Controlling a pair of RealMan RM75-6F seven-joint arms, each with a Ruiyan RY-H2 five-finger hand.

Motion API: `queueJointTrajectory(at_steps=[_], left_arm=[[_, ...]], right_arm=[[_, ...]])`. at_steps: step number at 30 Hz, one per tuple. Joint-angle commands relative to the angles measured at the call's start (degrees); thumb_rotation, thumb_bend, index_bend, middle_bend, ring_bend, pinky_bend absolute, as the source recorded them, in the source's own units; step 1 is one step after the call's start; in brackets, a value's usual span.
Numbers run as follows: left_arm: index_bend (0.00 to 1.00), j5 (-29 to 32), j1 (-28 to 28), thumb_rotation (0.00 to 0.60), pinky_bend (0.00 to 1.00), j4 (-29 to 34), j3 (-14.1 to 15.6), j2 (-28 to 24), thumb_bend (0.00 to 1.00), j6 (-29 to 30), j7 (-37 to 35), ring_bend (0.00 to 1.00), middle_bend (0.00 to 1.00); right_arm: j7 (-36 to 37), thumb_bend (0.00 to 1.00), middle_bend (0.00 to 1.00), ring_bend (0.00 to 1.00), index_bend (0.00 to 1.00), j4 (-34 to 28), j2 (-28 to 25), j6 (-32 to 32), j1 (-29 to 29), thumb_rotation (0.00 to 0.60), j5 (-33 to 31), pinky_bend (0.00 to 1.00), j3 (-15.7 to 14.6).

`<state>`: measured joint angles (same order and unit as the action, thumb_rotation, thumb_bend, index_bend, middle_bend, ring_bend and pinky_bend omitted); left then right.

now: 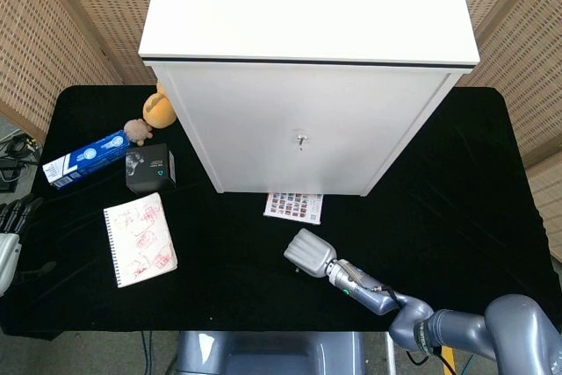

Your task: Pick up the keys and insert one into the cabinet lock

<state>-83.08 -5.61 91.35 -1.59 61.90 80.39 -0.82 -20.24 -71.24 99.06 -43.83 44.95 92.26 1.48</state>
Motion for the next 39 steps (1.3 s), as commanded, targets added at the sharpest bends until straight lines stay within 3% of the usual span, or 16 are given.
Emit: queueJointTrajectory(at_steps=[1,28,39], left_arm=[[0.00,0.0,0.0,0.600,0.00,0.0,0.0,0.0,0.00,0.0,0.0,0.00,0.00],[0.00,-0.1,-0.1,0.600,0.00,-0.1,0.1,-0.1,0.00,0.2,-0.2,0.00,0.00],[0.00,0.0,0.0,0.600,0.00,0.0,0.1,-0.1,0.00,0.1,-0.2,0.00,0.00]], right_arm=[[-0.3,0.56,0.87,0.84,0.54,0.3,0.1,-0.3,0.0,0.600,-0.1,1.00,-0.3],[-2.6,0.56,0.87,0.84,0.54,2.8,0.9,-2.6,0.2,0.600,-0.6,1.00,-2.2],[-2.2,0.57,0.87,0.85,0.63,3.9,1.3,-3.7,0.1,0.600,-0.4,1.00,-2.7]])
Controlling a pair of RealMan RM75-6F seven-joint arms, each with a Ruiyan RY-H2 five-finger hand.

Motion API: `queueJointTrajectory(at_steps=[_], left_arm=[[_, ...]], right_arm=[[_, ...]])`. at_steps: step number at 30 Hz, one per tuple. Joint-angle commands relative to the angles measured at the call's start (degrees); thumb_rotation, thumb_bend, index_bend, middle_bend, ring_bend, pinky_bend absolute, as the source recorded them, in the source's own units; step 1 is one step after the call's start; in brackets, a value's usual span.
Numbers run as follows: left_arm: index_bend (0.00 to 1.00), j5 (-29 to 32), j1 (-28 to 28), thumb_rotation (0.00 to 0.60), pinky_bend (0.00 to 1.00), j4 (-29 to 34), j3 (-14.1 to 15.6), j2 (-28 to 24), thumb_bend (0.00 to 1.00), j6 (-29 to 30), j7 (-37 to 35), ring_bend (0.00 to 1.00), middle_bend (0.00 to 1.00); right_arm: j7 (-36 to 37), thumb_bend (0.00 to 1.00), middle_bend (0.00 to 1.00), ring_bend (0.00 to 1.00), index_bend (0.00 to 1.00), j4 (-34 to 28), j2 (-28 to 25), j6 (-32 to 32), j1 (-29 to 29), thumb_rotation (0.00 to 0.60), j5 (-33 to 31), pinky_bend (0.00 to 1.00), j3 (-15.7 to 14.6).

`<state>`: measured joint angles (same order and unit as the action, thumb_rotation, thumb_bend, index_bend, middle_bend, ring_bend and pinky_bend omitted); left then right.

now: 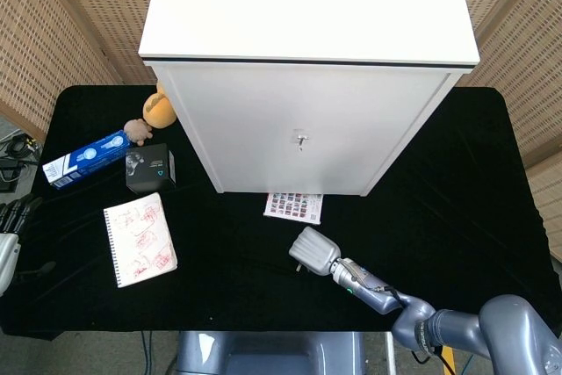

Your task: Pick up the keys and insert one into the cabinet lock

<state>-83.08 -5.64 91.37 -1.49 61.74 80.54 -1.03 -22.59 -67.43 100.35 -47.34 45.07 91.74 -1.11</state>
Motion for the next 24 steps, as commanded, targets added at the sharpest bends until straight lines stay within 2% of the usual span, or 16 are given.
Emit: queueJointTrajectory(at_steps=[1,15,21,24], left_arm=[[0.00,0.0,0.0,0.600,0.00,0.0,0.0,0.0,0.00,0.0,0.0,0.00,0.00],[0.00,0.1,-0.1,0.600,0.00,0.2,0.0,-0.2,0.00,-0.2,-0.1,0.00,0.00],[0.00,-0.2,-0.1,0.600,0.00,0.4,0.1,-0.3,0.00,-0.1,-0.3,0.00,0.00],[0.00,-0.6,0.0,0.600,0.00,0.6,0.3,-0.5,0.00,0.0,-0.5,0.00,0.00]], right_arm=[[0.3,0.57,0.87,0.85,0.63,0.1,0.0,-0.4,0.0,0.600,0.2,1.00,-0.1],[1.6,0.58,0.87,0.85,0.66,-2.9,-3.5,-5.2,0.1,0.600,3.8,1.00,-1.0],[0.8,0.58,0.87,0.85,0.67,-5.9,-7.1,-8.8,0.2,0.600,7.1,1.00,-1.4],[-0.3,0.58,0.87,0.85,0.67,-9.4,-10.7,-11.1,0.4,0.600,8.8,1.00,-1.1]])
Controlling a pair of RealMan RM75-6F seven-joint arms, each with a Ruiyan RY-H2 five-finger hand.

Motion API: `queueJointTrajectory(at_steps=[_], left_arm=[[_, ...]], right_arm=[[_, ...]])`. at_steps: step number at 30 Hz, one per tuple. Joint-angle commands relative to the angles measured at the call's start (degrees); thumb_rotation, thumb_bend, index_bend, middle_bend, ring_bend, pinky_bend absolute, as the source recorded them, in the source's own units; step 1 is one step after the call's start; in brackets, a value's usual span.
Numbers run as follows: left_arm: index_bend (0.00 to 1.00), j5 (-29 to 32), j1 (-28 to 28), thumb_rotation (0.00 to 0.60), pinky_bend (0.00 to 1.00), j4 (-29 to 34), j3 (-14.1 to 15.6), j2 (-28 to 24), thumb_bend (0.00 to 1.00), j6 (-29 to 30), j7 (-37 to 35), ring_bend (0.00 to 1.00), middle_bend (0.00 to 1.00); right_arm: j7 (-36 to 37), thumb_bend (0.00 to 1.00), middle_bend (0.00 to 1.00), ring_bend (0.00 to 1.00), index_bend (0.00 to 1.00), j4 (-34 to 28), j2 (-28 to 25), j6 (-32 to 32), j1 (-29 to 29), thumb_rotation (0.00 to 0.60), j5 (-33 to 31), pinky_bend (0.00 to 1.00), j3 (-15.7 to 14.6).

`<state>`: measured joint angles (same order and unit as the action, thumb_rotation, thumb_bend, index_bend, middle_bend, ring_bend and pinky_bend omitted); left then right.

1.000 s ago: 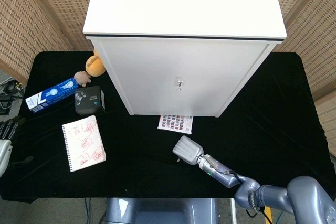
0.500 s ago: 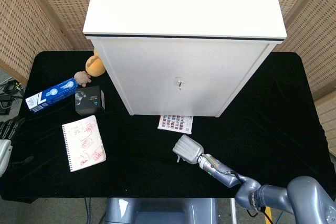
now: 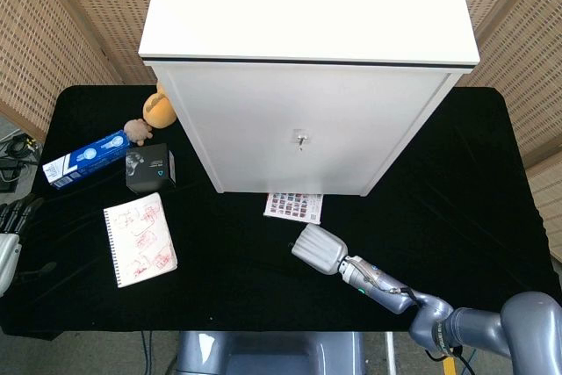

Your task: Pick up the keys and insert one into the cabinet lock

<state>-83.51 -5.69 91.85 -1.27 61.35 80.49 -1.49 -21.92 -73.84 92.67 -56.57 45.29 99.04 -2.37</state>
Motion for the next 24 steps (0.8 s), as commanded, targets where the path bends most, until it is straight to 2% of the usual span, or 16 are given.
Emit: queueJointTrajectory(at_steps=[1,8,14,19,24], left_arm=[[0.00,-0.3,0.0,0.600,0.00,0.1,0.1,-0.1,0.00,0.2,-0.1,0.00,0.00],[0.00,-1.5,0.3,0.600,0.00,0.6,0.5,-0.3,0.00,1.0,-0.3,0.00,0.00],[0.00,-1.9,0.4,0.600,0.00,0.7,0.7,-0.5,0.00,1.3,-0.6,0.00,0.00],[0.00,-2.2,0.4,0.600,0.00,0.8,0.8,-0.6,0.00,1.3,-0.8,0.00,0.00],[0.00,-2.4,0.5,0.600,0.00,1.0,0.8,-0.6,0.00,1.5,-0.9,0.00,0.00]], right_arm=[[-1.2,0.58,0.87,0.85,0.67,-4.0,-3.8,-2.3,0.2,0.600,1.6,1.00,0.4],[-2.6,0.58,0.87,0.85,0.67,-15.3,-12.0,-4.0,-0.4,0.600,-0.3,1.00,3.1],[-4.6,0.59,0.87,0.85,0.67,-22.2,-17.3,-4.7,-0.6,0.600,-2.1,1.00,5.8],[-7.2,0.59,0.87,0.85,0.67,-27.5,-22.7,-6.2,-0.4,0.600,-3.4,1.00,9.6],[-11.9,0.59,0.87,0.85,0.68,-31.7,-27.3,-8.0,0.0,0.600,-6.8,1.00,15.4]])
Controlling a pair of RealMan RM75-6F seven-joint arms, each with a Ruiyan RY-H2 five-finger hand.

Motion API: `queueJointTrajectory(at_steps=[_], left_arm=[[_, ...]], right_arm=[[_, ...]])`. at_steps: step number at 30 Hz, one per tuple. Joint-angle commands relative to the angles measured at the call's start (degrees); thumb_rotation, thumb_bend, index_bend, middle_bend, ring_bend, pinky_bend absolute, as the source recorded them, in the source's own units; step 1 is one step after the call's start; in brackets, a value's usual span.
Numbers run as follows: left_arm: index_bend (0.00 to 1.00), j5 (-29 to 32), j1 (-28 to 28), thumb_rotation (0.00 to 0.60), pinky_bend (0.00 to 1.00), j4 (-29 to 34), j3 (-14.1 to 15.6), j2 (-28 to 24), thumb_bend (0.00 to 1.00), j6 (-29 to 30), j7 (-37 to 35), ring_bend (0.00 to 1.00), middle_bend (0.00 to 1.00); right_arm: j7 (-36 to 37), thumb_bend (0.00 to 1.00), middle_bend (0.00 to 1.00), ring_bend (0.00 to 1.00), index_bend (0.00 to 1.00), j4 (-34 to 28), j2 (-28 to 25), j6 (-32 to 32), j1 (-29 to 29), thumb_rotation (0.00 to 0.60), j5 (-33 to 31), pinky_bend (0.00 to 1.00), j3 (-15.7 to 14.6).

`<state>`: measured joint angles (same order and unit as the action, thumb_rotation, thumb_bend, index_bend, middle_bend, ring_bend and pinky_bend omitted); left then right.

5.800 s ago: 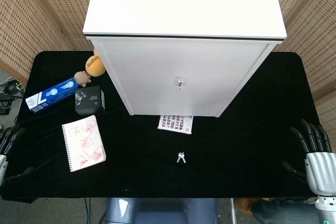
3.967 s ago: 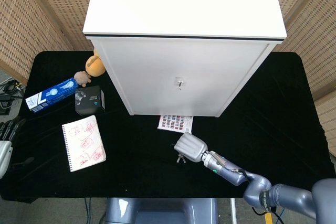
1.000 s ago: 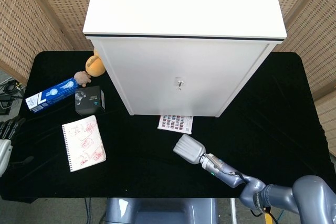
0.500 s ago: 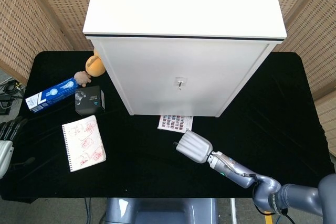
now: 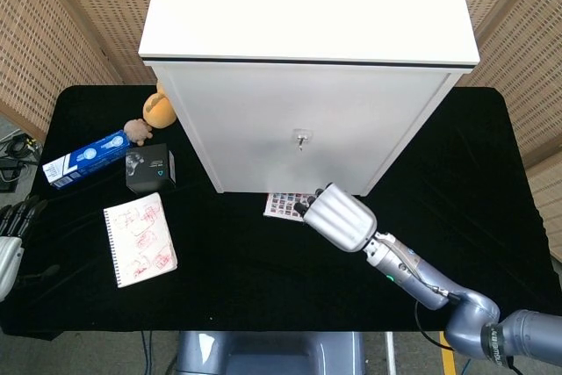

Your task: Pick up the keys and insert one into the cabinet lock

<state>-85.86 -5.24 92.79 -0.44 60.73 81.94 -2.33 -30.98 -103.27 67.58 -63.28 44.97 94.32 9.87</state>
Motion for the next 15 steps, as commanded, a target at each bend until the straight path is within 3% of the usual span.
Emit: queueJointTrajectory(at_steps=[1,10,15], left_arm=[[0.00,0.0,0.0,0.600,0.00,0.0,0.0,0.0,0.00,0.1,0.0,0.00,0.00],[0.00,-0.6,0.2,0.600,0.00,0.2,0.2,-0.2,0.00,0.5,-0.2,0.00,0.00],[0.00,-0.5,0.3,0.600,0.00,0.2,0.1,-0.3,0.00,0.6,-0.5,0.00,0.00]], right_arm=[[-3.4,0.59,0.87,0.85,0.68,-2.7,-2.6,-1.4,0.4,0.600,-2.6,1.00,3.7],[-10.3,0.59,0.88,0.85,0.70,-4.2,-4.3,0.7,2.6,0.600,-11.5,1.00,9.1],[-14.1,0.59,0.88,0.85,0.70,-4.7,-3.3,1.1,4.0,0.600,-15.2,1.00,10.3]])
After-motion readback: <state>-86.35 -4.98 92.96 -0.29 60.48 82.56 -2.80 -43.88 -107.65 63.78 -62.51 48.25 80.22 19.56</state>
